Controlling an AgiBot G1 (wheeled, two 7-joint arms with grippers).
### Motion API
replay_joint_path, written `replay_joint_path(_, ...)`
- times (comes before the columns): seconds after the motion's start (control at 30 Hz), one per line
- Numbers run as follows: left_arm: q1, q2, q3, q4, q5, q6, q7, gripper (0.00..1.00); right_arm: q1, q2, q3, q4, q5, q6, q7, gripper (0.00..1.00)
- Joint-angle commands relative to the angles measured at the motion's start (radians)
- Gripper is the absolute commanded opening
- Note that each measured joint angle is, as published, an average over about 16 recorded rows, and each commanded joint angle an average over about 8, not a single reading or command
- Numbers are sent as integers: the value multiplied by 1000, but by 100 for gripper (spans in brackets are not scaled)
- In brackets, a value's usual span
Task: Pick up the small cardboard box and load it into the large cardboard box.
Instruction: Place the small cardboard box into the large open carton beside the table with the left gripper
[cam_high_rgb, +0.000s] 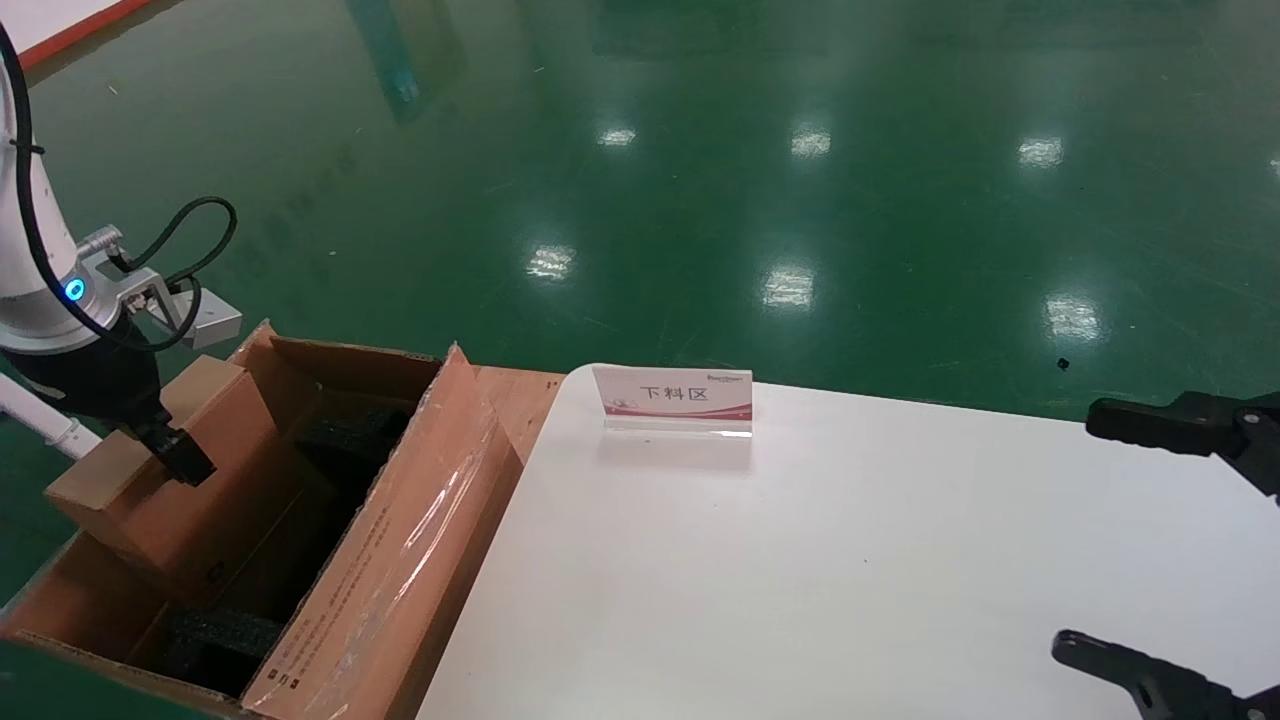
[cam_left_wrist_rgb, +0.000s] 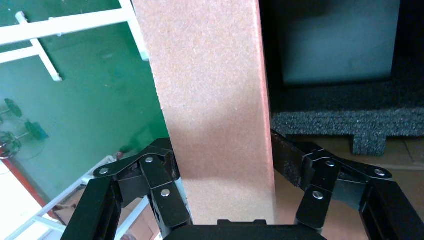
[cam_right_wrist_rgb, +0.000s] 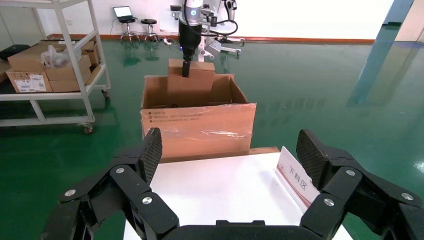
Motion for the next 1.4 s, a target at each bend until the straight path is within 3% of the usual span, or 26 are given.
replay_joint_path(0.03, 11, 5, -4, 18, -5, -3, 7, 0, 0, 0, 0, 0, 0, 0, 0, 100)
replay_joint_path(1.27, 178, 41, -30, 239, -55, 8, 68, 0, 0, 1, -2, 0, 1, 1, -1, 100)
replay_joint_path(1.33, 184, 44, -30, 247, -55, 10, 69, 11, 0, 1, -2, 0, 1, 1, -1, 100)
replay_joint_path(1.4, 189, 46, -31, 255, -56, 14, 70, 36, 0, 1, -2, 0, 2, 1, -1, 100)
